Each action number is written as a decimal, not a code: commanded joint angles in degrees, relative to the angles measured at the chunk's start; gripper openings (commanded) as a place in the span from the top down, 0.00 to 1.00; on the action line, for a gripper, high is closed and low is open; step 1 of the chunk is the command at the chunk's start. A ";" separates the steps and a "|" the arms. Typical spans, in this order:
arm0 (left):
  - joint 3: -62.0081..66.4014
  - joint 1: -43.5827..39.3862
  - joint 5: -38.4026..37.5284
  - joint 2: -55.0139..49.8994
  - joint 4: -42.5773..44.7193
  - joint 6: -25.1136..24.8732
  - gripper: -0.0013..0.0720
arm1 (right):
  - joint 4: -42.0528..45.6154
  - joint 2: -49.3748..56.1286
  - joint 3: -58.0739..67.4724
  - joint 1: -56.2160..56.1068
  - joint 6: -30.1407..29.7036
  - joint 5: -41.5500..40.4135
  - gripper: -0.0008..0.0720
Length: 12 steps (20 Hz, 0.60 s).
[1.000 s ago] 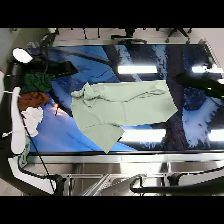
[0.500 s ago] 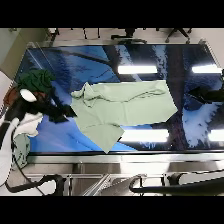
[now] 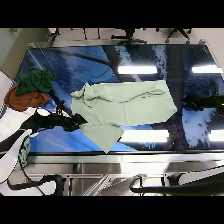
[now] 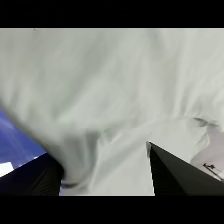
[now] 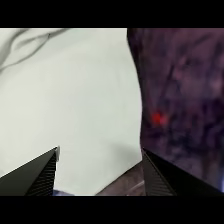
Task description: Fold the shirts.
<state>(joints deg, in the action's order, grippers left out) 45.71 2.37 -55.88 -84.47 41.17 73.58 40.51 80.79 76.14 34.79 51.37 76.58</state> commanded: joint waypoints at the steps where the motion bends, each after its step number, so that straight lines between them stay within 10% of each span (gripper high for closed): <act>1: 4.96 -0.20 -0.22 -5.42 -5.11 -3.72 0.20 | 0.11 1.92 -2.91 -2.36 -1.75 0.79 0.19; 3: 8.48 -0.20 -3.87 -7.91 -4.70 -5.79 0.90 | 1.05 3.58 -3.19 -4.35 -1.84 0.15 0.19; 12: 16.15 2.47 -12.72 -10.84 -4.68 -6.27 0.96 | 1.55 0.63 -0.37 -2.29 -1.86 -0.24 0.19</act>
<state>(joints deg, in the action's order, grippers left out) 59.86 3.36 -65.08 -94.94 36.82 67.59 42.85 83.72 74.32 30.55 49.63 76.40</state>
